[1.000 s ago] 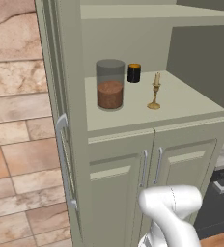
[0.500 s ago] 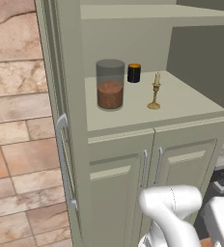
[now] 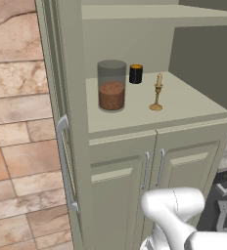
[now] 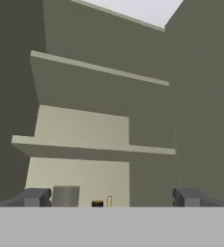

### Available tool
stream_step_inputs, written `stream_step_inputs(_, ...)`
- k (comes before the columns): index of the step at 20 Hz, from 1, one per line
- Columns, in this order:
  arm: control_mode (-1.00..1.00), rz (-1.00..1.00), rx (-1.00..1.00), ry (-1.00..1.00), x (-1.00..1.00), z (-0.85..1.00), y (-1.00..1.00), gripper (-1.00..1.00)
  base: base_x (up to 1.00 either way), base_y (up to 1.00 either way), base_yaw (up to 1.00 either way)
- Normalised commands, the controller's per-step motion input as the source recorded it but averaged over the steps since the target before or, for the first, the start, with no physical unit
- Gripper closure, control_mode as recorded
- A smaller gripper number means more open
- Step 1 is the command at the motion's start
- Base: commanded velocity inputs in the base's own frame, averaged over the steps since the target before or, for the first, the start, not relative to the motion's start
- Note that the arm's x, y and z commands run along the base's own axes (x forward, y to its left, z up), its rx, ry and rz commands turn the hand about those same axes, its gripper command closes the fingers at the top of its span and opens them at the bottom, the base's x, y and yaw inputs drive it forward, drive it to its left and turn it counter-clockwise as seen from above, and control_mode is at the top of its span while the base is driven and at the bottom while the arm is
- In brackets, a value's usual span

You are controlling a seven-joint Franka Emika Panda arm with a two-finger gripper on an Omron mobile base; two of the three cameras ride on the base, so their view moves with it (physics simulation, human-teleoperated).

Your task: Pick the jar and candle from the dining table and place them in the open cabinet. Close the cabinet after placing the objects.

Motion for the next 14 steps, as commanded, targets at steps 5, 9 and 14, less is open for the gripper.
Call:
stream_step_inputs(5, -1.00, 0.00, -0.01, 0.00, 0.00, -0.13, 0.22, -1.00, 0.00, 0.00, 0.00)
stream_step_inputs(9, -1.00, 0.00, 0.00, 0.00, 0.00, -0.14, 0.29, -1.00, 0.00, 0.00, 0.00)
stream_step_inputs(14, -1.00, 0.00, -0.01, 0.00, 0.00, -0.17, 0.33, -1.00, 0.00, 0.00, 0.00)
